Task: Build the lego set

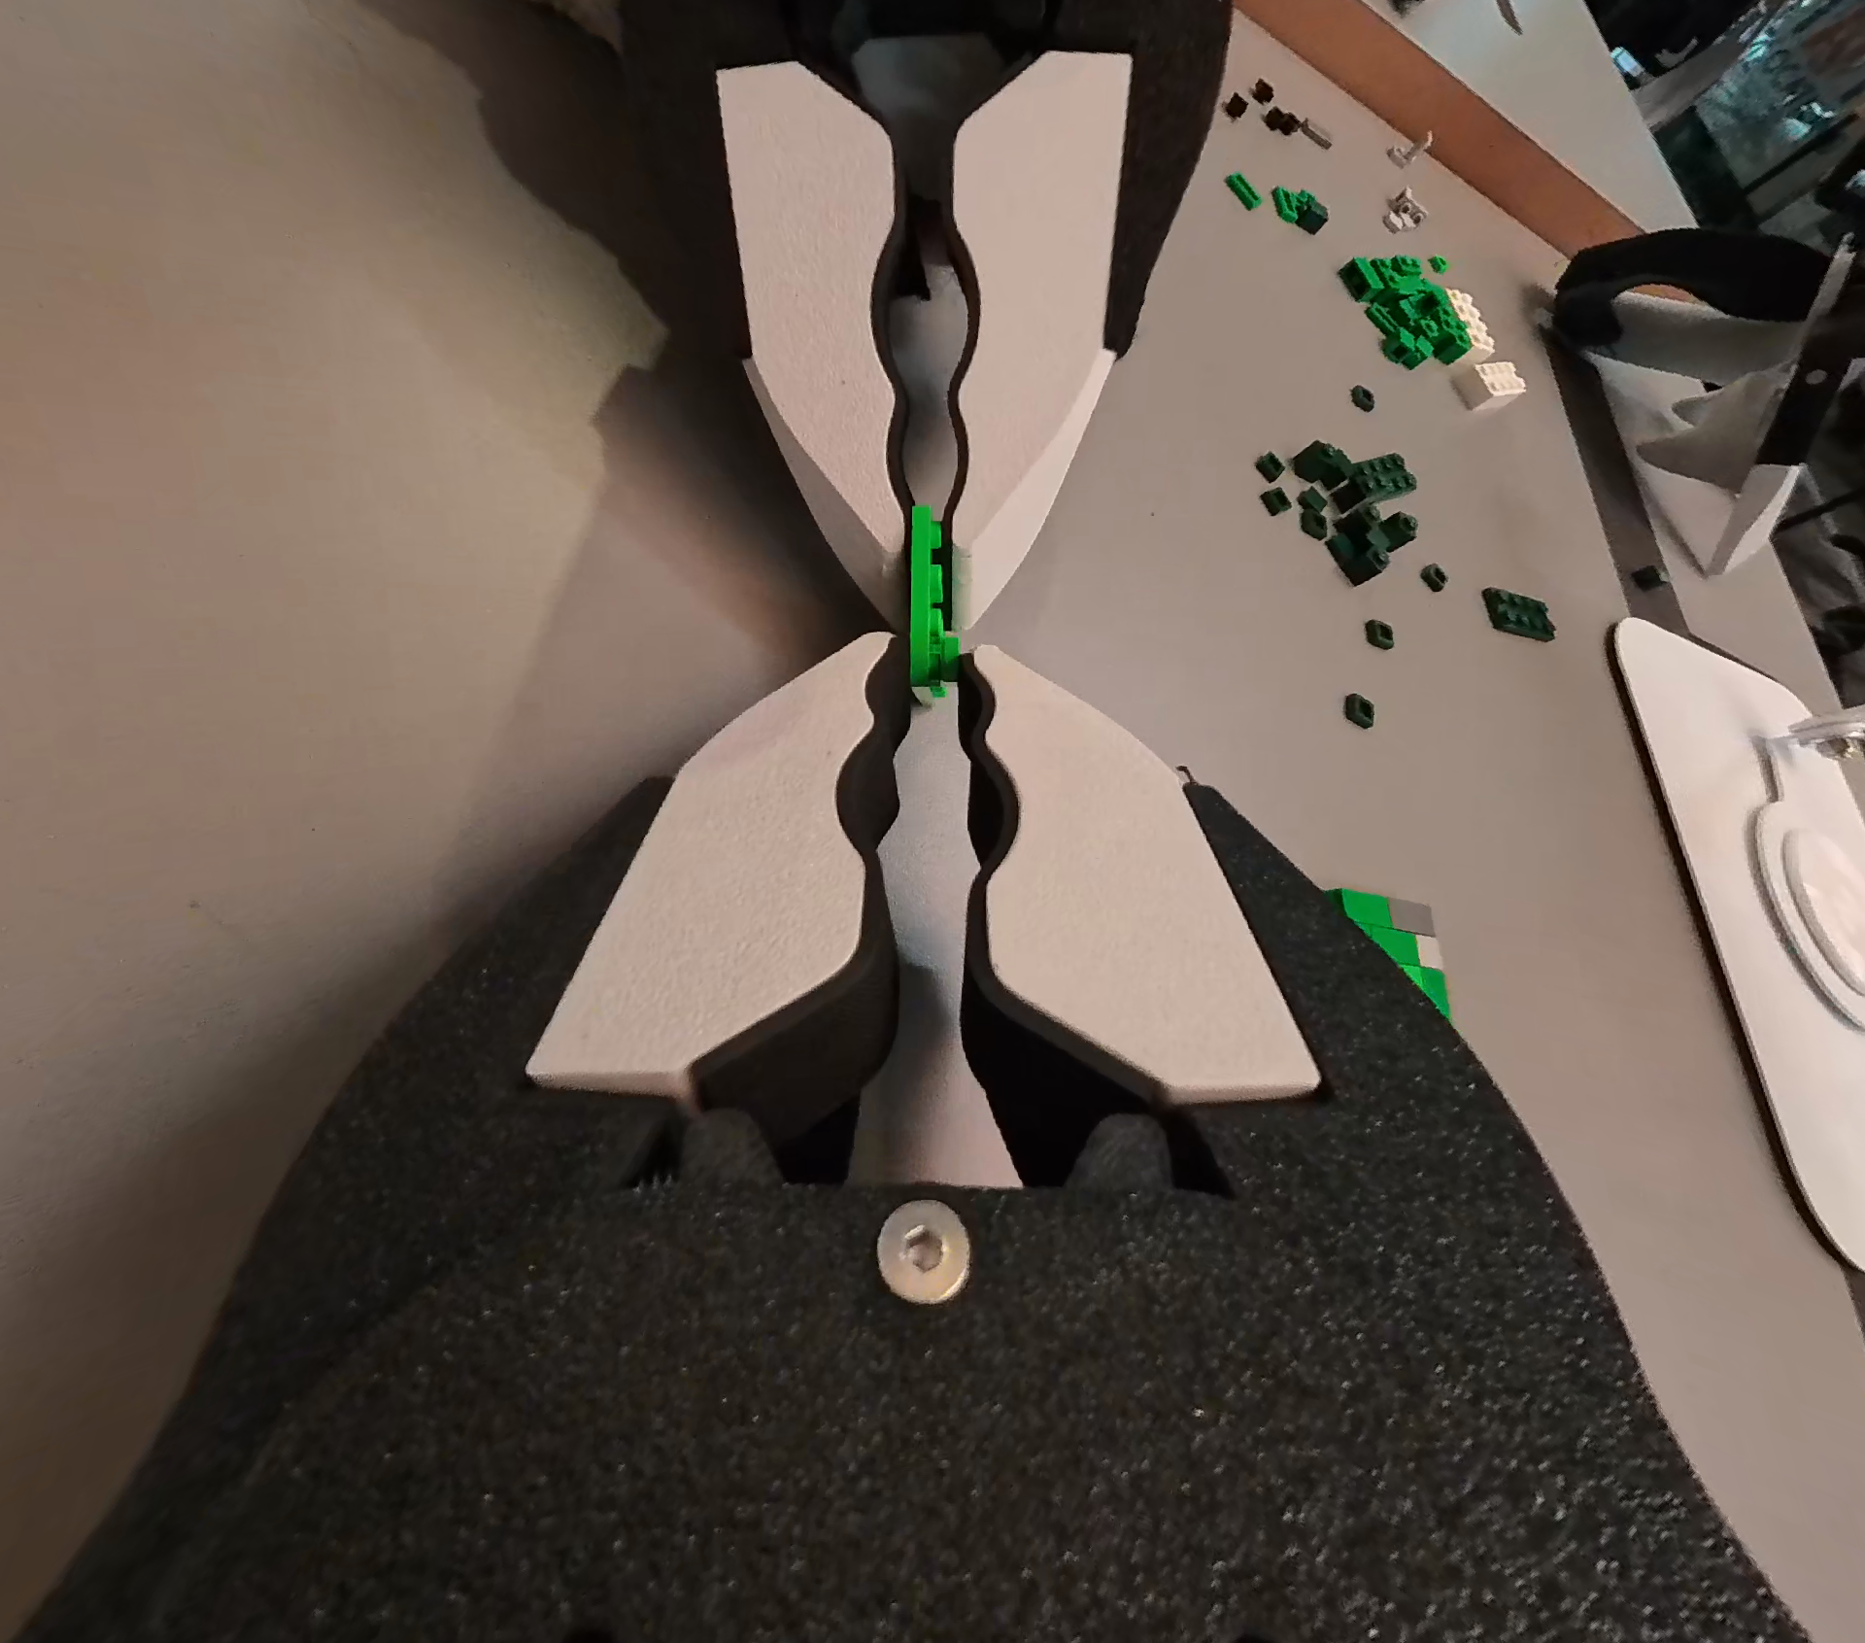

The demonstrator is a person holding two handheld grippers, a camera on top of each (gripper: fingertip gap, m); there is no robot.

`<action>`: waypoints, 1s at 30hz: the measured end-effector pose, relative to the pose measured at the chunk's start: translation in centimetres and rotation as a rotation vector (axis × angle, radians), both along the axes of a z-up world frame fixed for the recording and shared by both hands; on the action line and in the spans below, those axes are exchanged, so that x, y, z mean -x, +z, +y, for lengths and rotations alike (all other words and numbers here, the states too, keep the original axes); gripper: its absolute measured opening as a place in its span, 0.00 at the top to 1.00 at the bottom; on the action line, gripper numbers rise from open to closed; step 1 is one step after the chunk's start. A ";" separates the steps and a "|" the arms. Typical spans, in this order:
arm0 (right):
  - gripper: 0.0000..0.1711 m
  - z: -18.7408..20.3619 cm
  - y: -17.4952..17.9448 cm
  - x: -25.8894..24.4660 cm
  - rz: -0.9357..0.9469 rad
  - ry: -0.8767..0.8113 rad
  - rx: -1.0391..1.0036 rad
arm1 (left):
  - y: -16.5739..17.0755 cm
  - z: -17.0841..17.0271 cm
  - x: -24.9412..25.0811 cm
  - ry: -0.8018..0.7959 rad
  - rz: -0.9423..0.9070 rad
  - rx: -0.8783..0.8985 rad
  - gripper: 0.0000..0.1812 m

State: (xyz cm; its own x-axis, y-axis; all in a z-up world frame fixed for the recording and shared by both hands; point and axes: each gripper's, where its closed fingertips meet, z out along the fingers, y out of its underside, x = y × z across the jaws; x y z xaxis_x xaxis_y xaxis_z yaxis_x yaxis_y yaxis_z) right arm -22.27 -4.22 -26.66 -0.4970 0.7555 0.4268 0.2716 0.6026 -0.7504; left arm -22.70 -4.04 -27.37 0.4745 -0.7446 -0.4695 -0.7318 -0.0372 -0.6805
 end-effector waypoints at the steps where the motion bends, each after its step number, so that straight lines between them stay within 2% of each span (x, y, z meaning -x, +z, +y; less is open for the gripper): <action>1: 0.95 0.0 0.0 0.0 0.002 0.001 -0.005 | 0.0 0.0 0.0 0.000 -0.001 0.001 0.97; 12: 0.95 0.0 0.1 -0.1 0.037 -0.001 -0.069 | 0.0 0.0 -0.2 -0.005 -0.037 0.017 0.97; 19: 0.96 0.1 0.0 -0.1 -0.026 -0.032 0.036 | 0.0 0.1 0.0 0.004 -0.061 0.022 0.97; 30: 0.96 0.4 -0.1 0.0 0.048 -0.045 -0.157 | -0.1 0.5 0.2 0.044 -0.037 0.008 0.97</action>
State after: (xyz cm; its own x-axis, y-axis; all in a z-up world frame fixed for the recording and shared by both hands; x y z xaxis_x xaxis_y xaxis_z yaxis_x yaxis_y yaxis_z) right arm -22.32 -3.82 -26.75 -0.4401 0.6986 0.5641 0.2669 0.7016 -0.6607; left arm -22.90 -3.51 -27.50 0.5238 -0.7262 -0.4452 -0.7037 -0.0743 -0.7066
